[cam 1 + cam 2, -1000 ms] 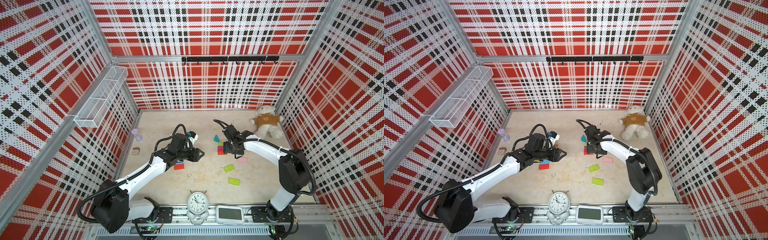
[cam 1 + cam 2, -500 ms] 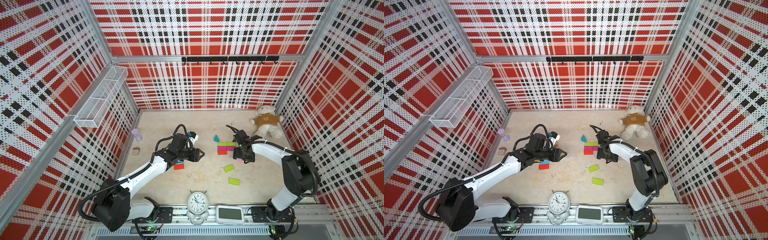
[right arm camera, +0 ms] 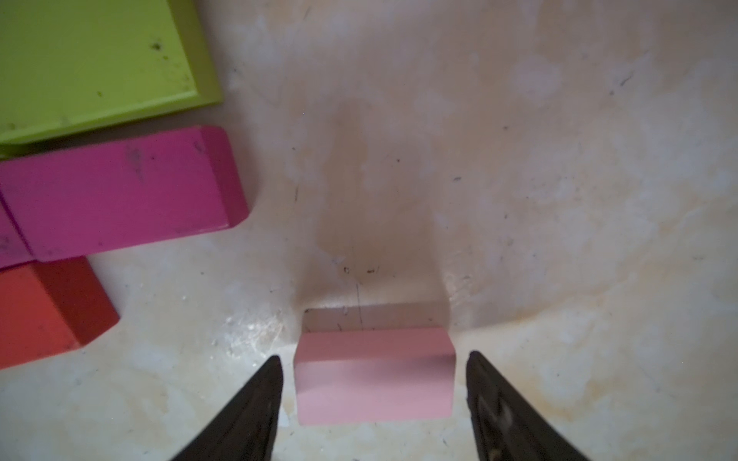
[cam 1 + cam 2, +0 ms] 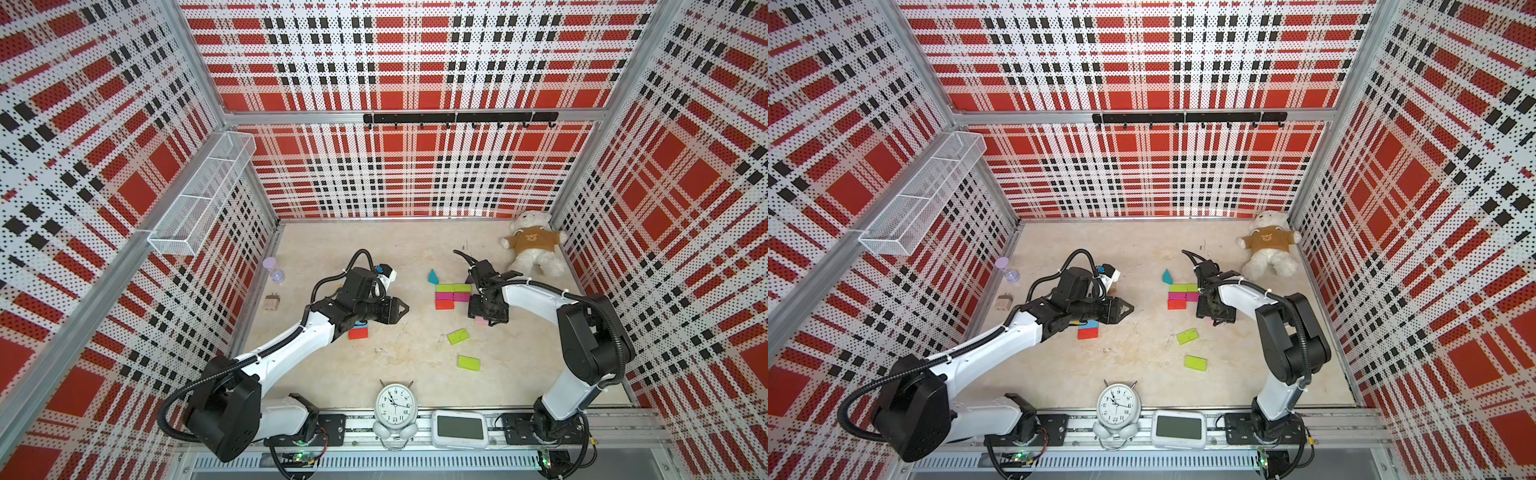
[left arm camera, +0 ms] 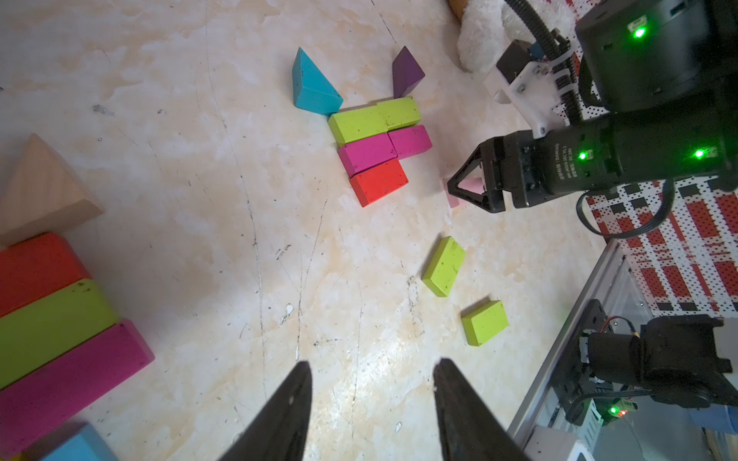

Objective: Assemble a carrot with building blocks
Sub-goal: Pick up the building block from the center of the board, then assemble the building block at the center of the board.

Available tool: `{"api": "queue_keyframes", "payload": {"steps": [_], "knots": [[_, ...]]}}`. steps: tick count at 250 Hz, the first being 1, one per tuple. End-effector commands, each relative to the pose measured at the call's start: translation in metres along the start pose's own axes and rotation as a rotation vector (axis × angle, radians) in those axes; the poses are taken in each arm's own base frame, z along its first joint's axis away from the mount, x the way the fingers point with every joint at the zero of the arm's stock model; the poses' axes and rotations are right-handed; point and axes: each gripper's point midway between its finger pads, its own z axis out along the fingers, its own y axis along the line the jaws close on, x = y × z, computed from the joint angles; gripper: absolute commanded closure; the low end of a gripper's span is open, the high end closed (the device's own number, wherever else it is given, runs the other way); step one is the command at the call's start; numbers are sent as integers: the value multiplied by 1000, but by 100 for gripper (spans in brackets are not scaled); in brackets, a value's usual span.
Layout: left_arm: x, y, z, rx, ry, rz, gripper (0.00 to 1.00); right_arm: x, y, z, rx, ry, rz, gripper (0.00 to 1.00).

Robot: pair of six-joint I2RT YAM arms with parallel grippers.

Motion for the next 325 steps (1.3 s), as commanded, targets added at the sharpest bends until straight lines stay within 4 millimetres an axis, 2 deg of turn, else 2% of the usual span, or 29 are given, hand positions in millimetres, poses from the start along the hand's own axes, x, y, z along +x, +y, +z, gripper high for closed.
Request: {"api": "queue_keyframes", "payload": {"steps": [1,31,78,222,325], "knots": [[2,-1,4,6,-1,-1,47,3,-2,10,12,10,-4,26],[0,-1,4,8,-3,0,47,5,-4,14,17,15,-1,32],[0,-1,4,8,-2,1,47,6,7,14,-40,28,5,46],[1,2,1,-4,-12,-1,47,-20,56,12,-133,3,-62,46],[1,4,1,-8,-21,-8,47,-29,70,12,-125,-8,-111,45]]}}
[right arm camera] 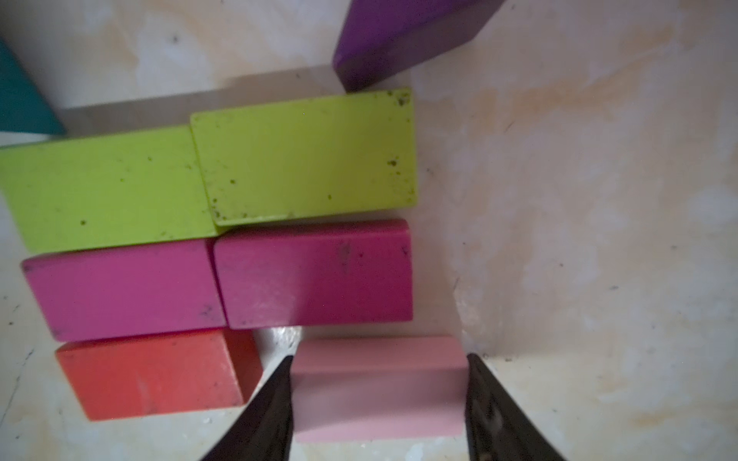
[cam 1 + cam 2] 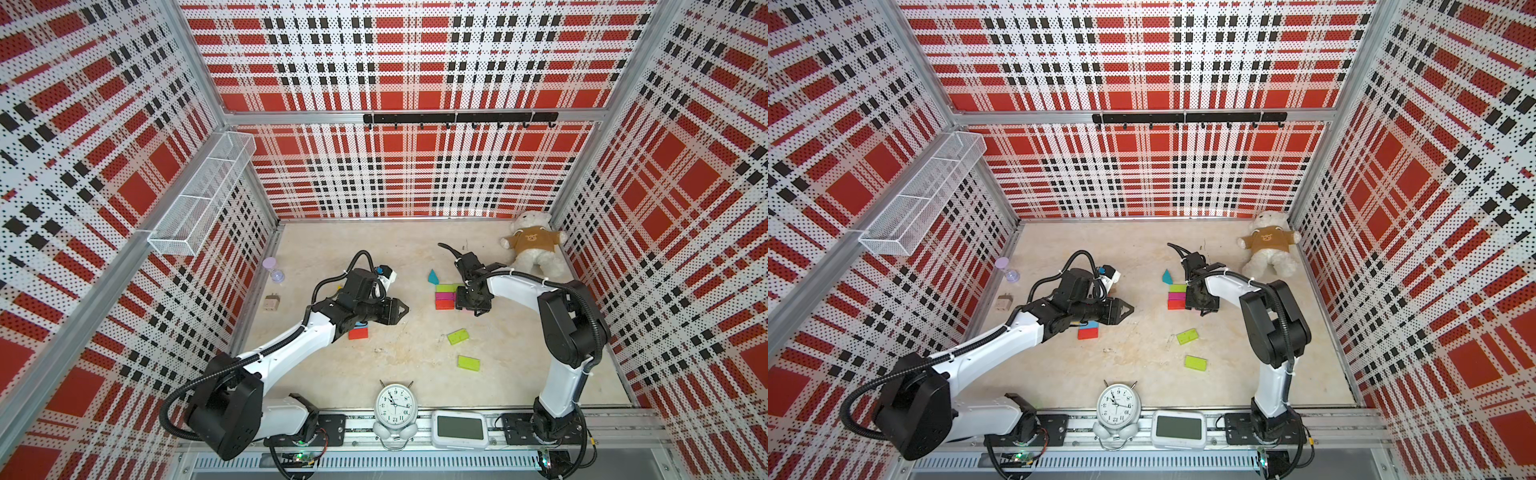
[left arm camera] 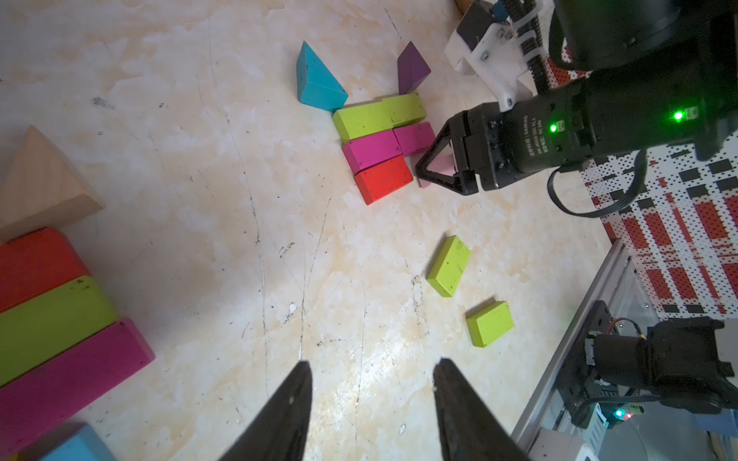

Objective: Assemble a carrot with building blocks
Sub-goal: Assemble the building block at the center of the board.

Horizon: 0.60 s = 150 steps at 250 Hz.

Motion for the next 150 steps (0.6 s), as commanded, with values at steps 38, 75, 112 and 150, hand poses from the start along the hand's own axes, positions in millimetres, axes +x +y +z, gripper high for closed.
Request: {"api": "queue_keyframes", "payload": {"steps": [38,75,112,150], "knots": [[-2,2,-3,-1,-26,-5,47,-6,15,7,-26,-3,-25,45],[-2,2,-3,-2,-26,-7,47,-8,19,7,-31,-3,-30,45],[-1,3,-4,-4,-28,-7,47,-10,20,7,-31,-2,-32,42],[-2,3,-4,-5,-30,-8,47,-11,20,3,-33,-9,-27,35]]}}
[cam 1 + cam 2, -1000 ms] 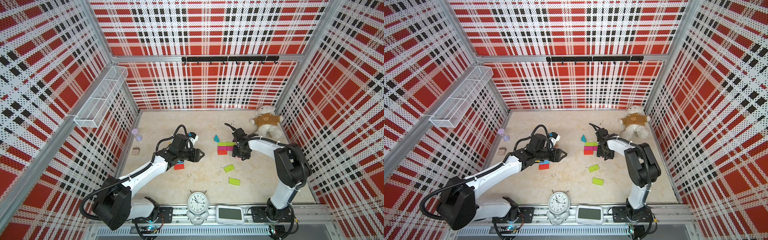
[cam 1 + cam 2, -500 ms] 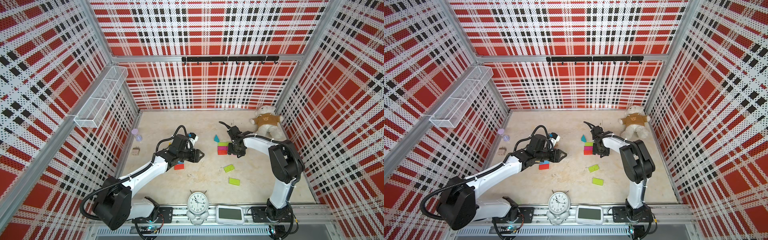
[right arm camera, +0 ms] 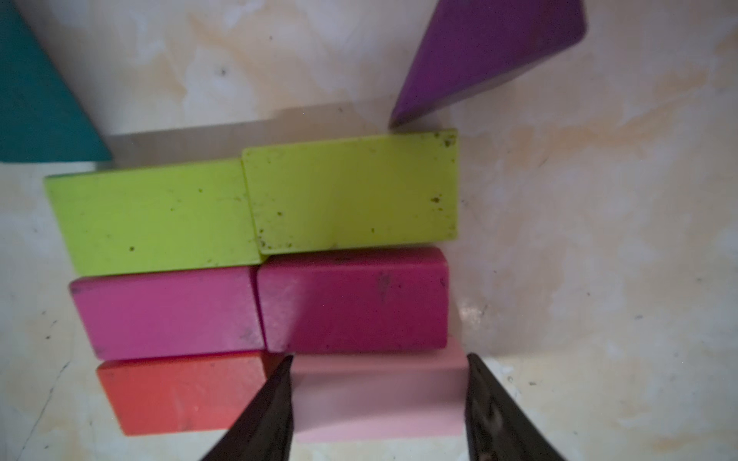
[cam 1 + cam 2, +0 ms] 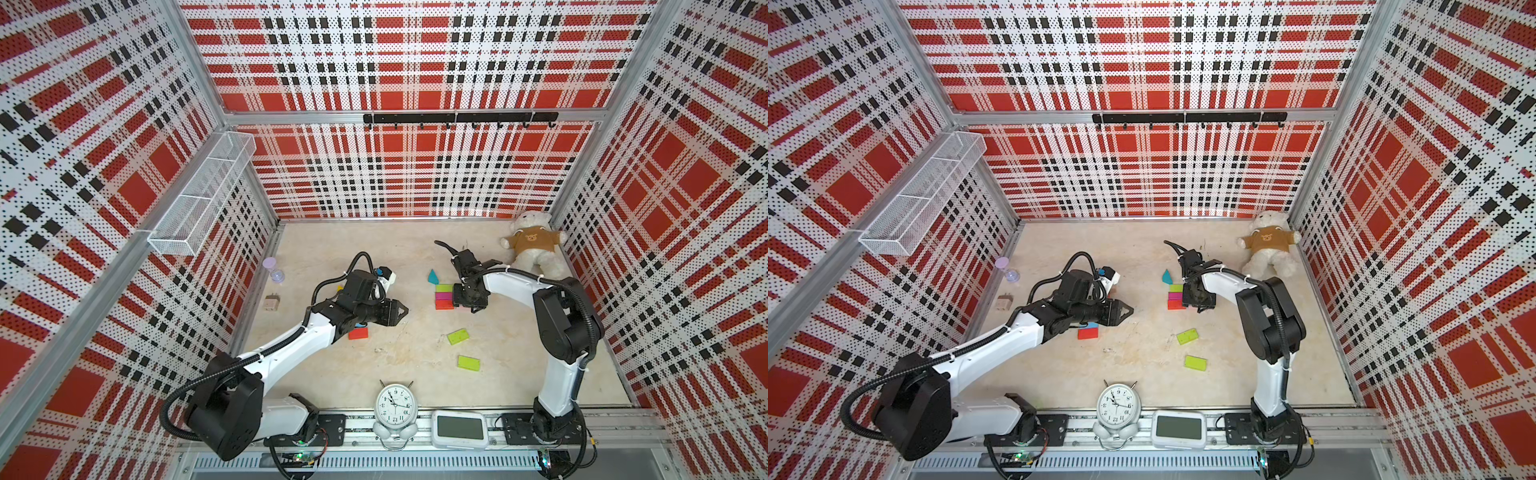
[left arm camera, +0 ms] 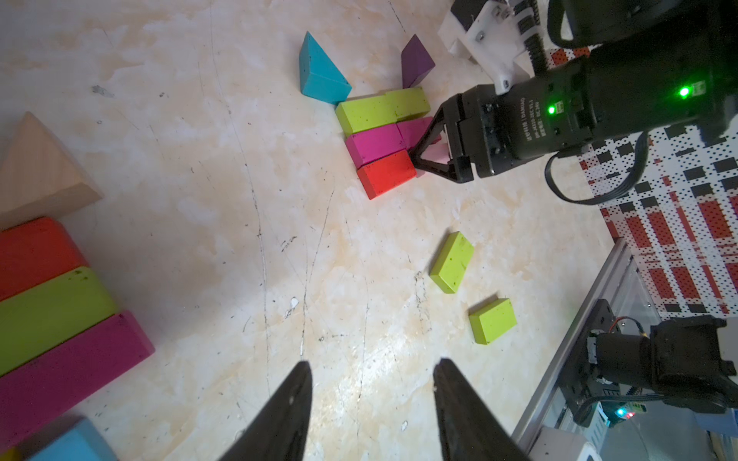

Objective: Assemble a carrot with building blocks
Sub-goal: Assemble the building block at the center of the board.

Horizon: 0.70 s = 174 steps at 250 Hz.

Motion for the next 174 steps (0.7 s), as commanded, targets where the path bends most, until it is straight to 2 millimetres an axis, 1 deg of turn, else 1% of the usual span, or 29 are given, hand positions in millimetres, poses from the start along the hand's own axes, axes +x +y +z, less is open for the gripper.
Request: {"api": "queue_keyframes", "payload": {"steps": [1,40,68,103,136,174], "knots": [[-6,1,-5,-2,-34,-1,47,-3,7,2,-20,-3,-7,35],[-5,0,-5,2,-33,-2,47,-5,7,-6,-26,-22,5,29],[-6,0,-5,2,-34,-4,47,-7,7,-12,-32,-35,10,28],[-7,-1,-5,5,-37,-3,47,-10,6,-20,-29,-51,14,27],[-5,-1,-4,5,-32,-5,47,-12,3,-33,-27,-72,18,27],[-4,-5,1,12,-20,2,48,-8,-6,-48,-21,-91,27,32]]}}
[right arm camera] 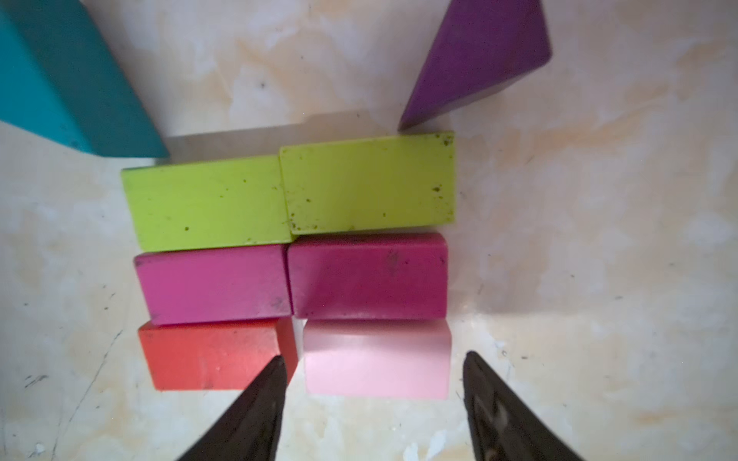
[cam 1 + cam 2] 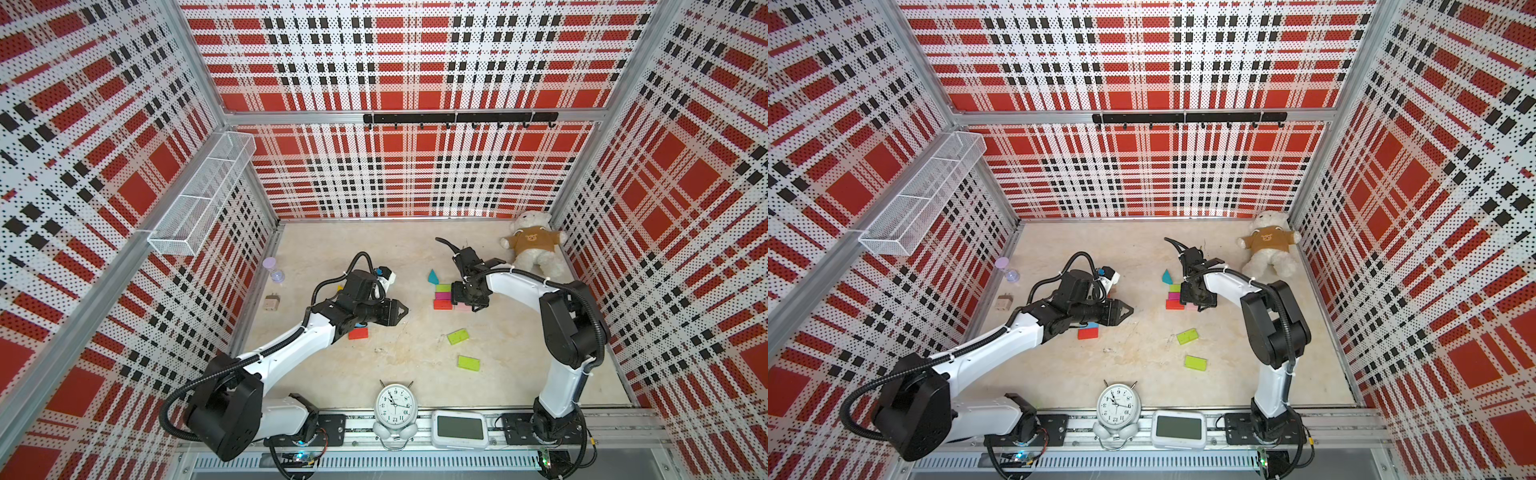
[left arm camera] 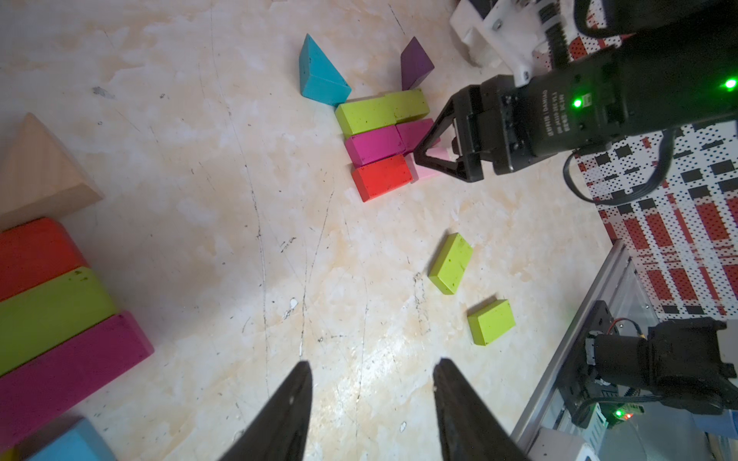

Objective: Assemble a carrot with building blocks
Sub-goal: Assemble the building block at the center of the board.

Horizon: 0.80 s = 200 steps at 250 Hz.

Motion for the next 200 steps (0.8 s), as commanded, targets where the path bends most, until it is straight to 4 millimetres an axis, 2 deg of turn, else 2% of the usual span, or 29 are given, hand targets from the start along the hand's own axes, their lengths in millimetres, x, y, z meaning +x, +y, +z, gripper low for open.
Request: {"api": "queue_keyframes", "payload": {"steps": [1,31,45,65,90,143,200], "knots": [[-2,-5,2,12,-15,10,48,-2,-6,-23,2,-46,16,32],[0,-7,8,9,-6,13,51,9,-19,-28,13,-39,27,38],[0,-8,12,12,-4,10,54,14,-26,-27,14,-37,37,44],[0,-10,20,20,-1,-1,57,21,-36,-22,9,-25,66,50],[0,-11,34,11,15,-7,62,25,-46,-14,-6,-20,102,52],[-5,-1,69,-44,48,-50,75,17,-55,0,-18,-17,126,54],[-6,1,110,-70,110,-75,80,5,-53,8,-30,-31,117,54]]}}
